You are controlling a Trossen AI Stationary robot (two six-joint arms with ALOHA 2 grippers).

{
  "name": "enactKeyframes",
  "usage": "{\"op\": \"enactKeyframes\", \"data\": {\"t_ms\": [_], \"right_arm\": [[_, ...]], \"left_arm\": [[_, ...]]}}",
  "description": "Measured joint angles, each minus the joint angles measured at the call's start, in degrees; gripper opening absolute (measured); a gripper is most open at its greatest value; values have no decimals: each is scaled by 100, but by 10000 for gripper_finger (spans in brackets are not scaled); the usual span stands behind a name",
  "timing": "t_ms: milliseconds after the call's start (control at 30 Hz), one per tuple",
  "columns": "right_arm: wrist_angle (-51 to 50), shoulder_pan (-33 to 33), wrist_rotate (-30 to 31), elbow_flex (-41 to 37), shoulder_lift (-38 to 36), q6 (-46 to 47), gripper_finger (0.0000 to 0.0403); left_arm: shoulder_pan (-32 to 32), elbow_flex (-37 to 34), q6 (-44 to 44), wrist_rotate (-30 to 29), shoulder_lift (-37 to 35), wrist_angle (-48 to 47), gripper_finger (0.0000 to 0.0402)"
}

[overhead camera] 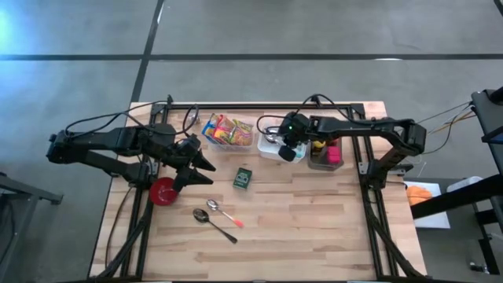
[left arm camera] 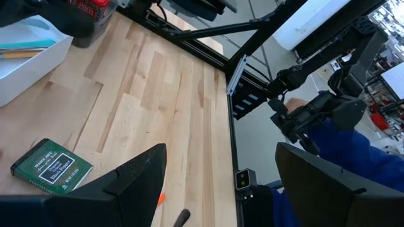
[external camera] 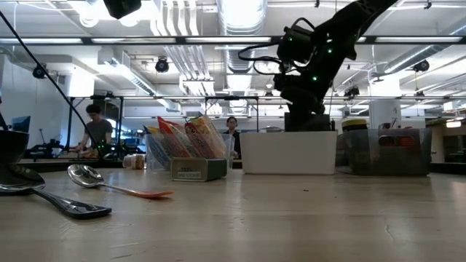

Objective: Pick & Place Food Item
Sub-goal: Put the light blue spoon into the white bin

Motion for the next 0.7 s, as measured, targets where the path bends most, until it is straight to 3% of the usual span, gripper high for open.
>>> {"op": "enactKeyframes", "data": {"t_ms": [400, 700], "right_arm": [[38, 1, -154, 104, 69, 536, 20], [-449, 4, -284, 684, 916, 535, 20]], "left_arm": [[1, 0, -1, -1, 0, 0, 299], [1, 0, -1, 1, 0, -26, 299]]}}
